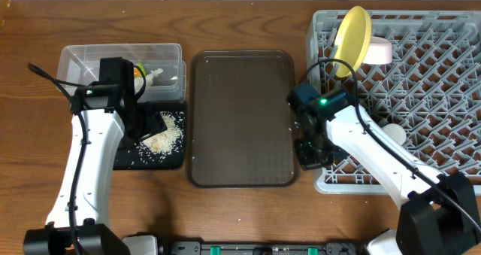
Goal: Sort waste into correct bins and load items into the dishwasher rack
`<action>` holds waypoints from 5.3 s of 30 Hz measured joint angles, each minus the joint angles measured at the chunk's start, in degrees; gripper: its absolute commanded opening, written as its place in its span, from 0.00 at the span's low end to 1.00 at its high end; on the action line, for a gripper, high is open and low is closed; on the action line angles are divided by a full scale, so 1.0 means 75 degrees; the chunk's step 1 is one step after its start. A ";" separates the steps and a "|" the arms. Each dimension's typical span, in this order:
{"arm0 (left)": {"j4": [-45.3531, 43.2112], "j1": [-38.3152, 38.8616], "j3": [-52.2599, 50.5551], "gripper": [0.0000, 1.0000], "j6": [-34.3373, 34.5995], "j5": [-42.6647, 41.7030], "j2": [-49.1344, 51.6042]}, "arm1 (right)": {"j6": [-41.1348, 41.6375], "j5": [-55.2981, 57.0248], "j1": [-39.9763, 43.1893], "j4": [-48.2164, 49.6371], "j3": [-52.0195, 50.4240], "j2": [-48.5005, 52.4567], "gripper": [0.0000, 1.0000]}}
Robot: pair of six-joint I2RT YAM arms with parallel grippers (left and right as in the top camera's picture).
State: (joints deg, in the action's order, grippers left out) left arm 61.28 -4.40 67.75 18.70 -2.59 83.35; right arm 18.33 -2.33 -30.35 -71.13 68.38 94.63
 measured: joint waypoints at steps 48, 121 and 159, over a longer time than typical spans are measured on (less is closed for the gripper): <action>-0.0446 0.1460 -0.1632 0.92 -0.1757 -0.0863 -0.3896 | -0.1137 -0.0650 0.3876 0.2294 -0.1856 -0.5674 0.99; -0.0810 0.1460 -0.2987 0.94 -0.1757 -0.0807 -0.6770 | -0.1343 0.0825 0.3564 0.8996 -0.9066 -1.2473 0.99; -0.0810 0.1460 -0.2987 0.94 -0.1757 -0.0804 -0.6770 | -0.1343 0.0831 0.3564 0.8999 -0.9066 -1.2505 0.99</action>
State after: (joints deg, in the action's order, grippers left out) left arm 55.20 6.55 45.34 5.52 -8.62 32.58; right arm 8.25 3.90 -3.62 -3.64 0.38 0.84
